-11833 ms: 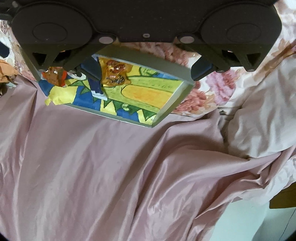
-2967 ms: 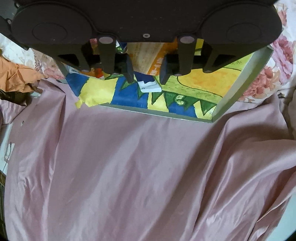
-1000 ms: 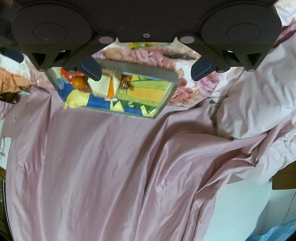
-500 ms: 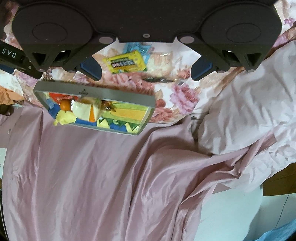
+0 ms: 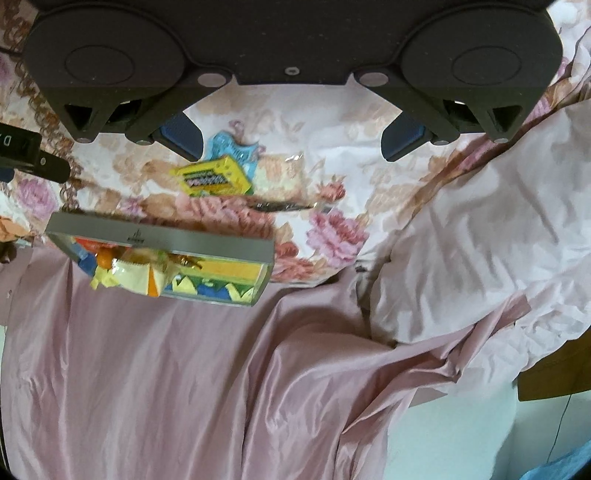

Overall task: Organize snacks
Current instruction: 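Withdraw both tools from the tray toward the yellow-green candy bar and blue packet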

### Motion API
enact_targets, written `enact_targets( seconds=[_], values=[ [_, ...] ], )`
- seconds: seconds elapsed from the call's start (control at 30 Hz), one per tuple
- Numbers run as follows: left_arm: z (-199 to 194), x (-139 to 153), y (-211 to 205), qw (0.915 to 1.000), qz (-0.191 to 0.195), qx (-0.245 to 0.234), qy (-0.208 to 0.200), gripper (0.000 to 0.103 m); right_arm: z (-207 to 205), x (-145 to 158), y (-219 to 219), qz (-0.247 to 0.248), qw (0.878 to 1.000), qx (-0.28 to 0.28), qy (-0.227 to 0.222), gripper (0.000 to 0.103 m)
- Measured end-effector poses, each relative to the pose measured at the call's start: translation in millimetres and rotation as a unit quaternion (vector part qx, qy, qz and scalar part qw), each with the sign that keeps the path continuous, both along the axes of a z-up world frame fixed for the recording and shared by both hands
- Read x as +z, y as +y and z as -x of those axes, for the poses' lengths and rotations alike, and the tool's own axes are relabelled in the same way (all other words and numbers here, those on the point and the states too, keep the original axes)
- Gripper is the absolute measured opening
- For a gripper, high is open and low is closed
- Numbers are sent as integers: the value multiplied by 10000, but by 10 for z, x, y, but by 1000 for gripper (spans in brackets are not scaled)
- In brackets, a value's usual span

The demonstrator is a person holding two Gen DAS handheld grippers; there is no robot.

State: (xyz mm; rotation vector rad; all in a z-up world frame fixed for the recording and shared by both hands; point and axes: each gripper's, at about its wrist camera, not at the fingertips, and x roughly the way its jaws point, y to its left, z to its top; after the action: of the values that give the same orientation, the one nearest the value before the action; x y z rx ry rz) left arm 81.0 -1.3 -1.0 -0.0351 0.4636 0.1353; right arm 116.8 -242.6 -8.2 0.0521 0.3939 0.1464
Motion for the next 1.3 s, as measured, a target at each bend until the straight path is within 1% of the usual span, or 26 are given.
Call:
enact_targets(
  seconds=[0.27, 0.63, 0.77, 1.0, 1.3],
  values=[
    [-22, -154, 121, 9999, 58, 37, 158, 102, -60, -82, 118, 227, 9993, 147, 243, 103],
    [-179, -241, 145, 9996, -229, -168, 93, 102, -154, -183, 237, 405, 9976, 303, 467, 103],
    [-244, -307, 136, 9993, -239, -249, 127, 102, -194, -214, 279, 449, 9969, 346, 540, 103],
    [-384, -392, 193, 9995, -52, -234, 213, 102, -271, -276, 362, 571, 9953, 433, 649, 103],
    [-660, -474, 331, 9987, 412, 23, 309, 102, -394, -354, 455, 776, 9932, 432, 748, 103]
  ],
)
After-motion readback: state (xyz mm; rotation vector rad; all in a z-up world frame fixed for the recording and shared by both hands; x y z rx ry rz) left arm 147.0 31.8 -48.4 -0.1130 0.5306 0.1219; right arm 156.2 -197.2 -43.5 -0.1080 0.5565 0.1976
